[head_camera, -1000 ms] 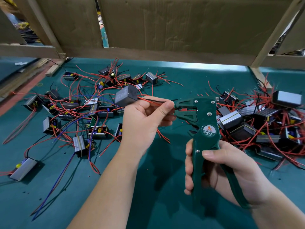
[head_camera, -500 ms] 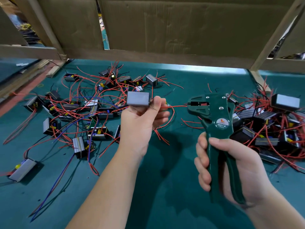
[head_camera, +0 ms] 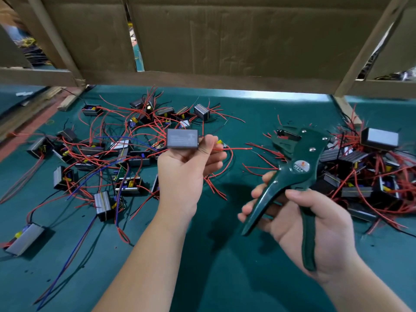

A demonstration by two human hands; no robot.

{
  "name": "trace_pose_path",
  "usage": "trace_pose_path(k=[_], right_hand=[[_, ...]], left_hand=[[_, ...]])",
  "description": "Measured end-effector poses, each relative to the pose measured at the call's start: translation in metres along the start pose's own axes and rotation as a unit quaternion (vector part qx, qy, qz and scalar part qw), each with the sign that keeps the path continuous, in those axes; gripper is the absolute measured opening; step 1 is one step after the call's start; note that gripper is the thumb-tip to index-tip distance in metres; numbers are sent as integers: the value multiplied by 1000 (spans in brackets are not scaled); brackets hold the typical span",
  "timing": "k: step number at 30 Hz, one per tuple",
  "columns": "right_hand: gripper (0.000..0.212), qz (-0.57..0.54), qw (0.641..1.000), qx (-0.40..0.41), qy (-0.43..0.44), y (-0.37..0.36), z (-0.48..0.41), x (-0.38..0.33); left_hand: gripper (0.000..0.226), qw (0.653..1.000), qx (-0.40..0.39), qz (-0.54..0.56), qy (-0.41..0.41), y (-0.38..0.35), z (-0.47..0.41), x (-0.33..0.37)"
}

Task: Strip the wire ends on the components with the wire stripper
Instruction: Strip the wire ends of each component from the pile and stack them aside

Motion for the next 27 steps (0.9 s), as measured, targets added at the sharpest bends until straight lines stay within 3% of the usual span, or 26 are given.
trace_pose_path(k=[8, 13, 19, 21, 24, 27], right_hand=[[92, -7, 999, -32, 40, -2, 1, -6], [78, 29, 998, -17, 61, 1, -1, -6], [61, 47, 995, 1, 88, 4, -1, -14], [64, 39, 996, -25, 72, 1, 0, -12], [86, 31, 996, -76, 22, -6, 1, -2], [80, 51, 996, -76, 9, -7, 3, 4]], left_hand=[[16, 998, -10, -52, -39, -6, 6, 3], [19, 997, -24, -60, -43, -9, 9, 0], [25, 996, 62, 31, -63, 15, -7, 9], [23, 997, 52, 9, -62, 12, -4, 8], [16, 998, 15, -38, -50, -2, 7, 2], [12, 998, -3, -46, -35, -7, 10, -1]])
Point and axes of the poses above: each hand's wrist, its own z-axis away from the middle knuckle, its own y-axis out of the back of the hand, x = y × z, the point moved 2 cm from there along -z, towards the middle knuckle, and after that the axes turned 15 degrees about -z, right-handed, at the moved point
